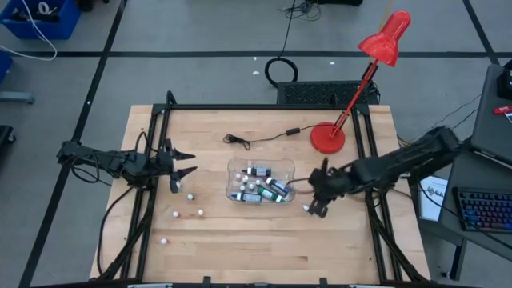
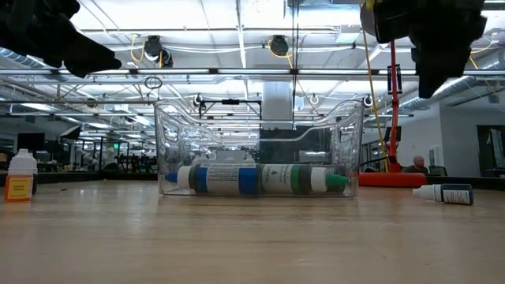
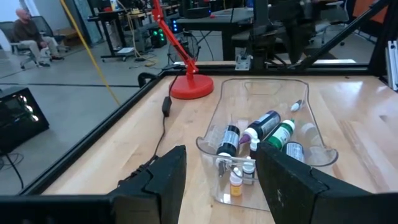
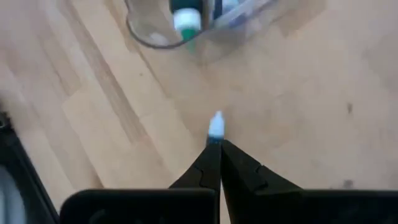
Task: Pick & Place food coloring
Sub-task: Put the small blue food coloring bottle into the transparent bin
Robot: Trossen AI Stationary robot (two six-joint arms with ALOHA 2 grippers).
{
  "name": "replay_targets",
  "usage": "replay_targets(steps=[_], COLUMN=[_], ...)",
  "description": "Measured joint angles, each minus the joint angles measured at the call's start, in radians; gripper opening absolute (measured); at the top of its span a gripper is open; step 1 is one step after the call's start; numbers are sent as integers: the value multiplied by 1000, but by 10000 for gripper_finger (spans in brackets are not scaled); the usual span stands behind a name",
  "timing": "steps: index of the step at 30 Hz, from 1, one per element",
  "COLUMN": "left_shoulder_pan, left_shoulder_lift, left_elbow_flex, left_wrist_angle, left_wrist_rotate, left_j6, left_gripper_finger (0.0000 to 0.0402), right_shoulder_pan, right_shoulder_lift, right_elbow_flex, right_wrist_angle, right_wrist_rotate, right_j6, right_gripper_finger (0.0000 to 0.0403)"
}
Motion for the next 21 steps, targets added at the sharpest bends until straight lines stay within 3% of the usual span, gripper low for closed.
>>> replay_targets(steps=[2,5,10,16,21], left_shoulder_pan=[0,0,0,0,0], left_shoulder_lift=[0,0,0,0,0], left_elbow_flex=[0,0,0,0,0], left_wrist_angle=[0,-1,-1,-1,-1], left_wrist_rotate=[0,0,0,0,0], left_j6=[0,1,2,2,2], left_gripper_finger=[196,196,196,196,196], right_shoulder_pan=[22,45,72,73,79], right_shoulder_lift=[91,192,314,399,421], right_elbow_flex=[63,79,81,81,81], right_wrist_angle=[-33,36,164,110,83], right_wrist_rotate=[-23,-141,-204,-174,-123], right_j6=[61,76,141,214,219], right_gripper_finger=[3,17,79,159,174])
